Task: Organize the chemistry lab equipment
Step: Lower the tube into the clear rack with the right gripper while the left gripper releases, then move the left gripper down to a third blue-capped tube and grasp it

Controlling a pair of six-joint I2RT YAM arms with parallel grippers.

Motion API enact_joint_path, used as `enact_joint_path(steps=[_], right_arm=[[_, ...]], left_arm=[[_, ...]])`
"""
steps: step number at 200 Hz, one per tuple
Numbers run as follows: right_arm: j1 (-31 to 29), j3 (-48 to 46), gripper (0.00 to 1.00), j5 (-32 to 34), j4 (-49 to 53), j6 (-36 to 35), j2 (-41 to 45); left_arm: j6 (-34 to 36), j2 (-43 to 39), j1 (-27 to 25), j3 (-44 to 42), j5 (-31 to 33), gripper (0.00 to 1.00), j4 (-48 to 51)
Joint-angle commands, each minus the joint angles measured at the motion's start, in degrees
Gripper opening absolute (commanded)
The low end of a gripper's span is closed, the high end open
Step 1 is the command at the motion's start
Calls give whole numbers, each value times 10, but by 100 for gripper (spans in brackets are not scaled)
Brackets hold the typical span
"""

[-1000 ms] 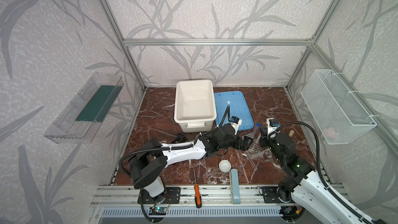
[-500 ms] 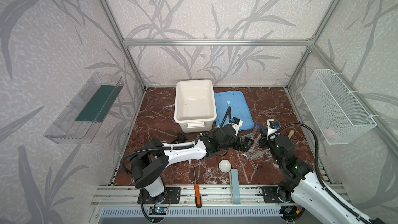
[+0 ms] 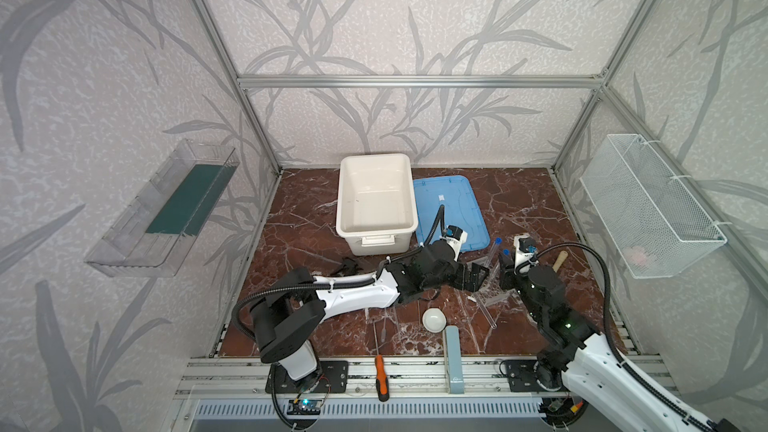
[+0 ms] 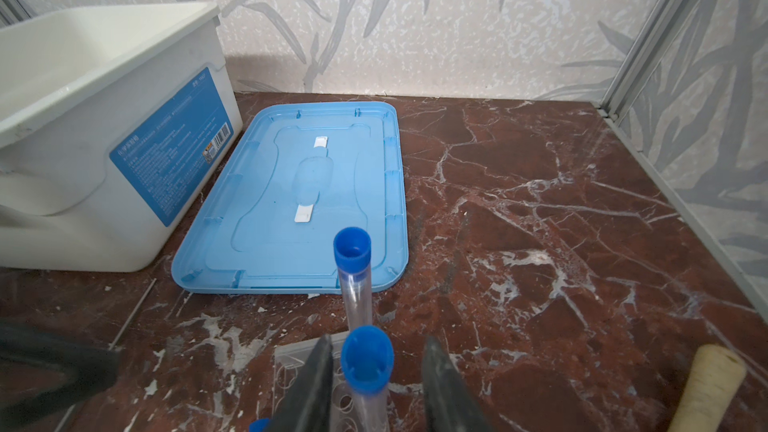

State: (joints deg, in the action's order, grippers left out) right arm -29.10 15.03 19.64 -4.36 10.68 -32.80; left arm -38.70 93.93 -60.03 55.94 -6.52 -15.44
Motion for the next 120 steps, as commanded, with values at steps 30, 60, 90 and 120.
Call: enact_joint_path(steps=[30,60,90,120], right_arm=[[-1,43,86,37,83,36,74],[-1,80,99,78,169,84,129],[-1,97,99,86,206,82,182],[0,110,100,100,237,64,200]], left_arm=[[39,1,-42,68,129,99,186],[34,28,-58,100,161,90,262],[15,81,-58,144,139,80,318],[12,137,-58,206,128,71,365]])
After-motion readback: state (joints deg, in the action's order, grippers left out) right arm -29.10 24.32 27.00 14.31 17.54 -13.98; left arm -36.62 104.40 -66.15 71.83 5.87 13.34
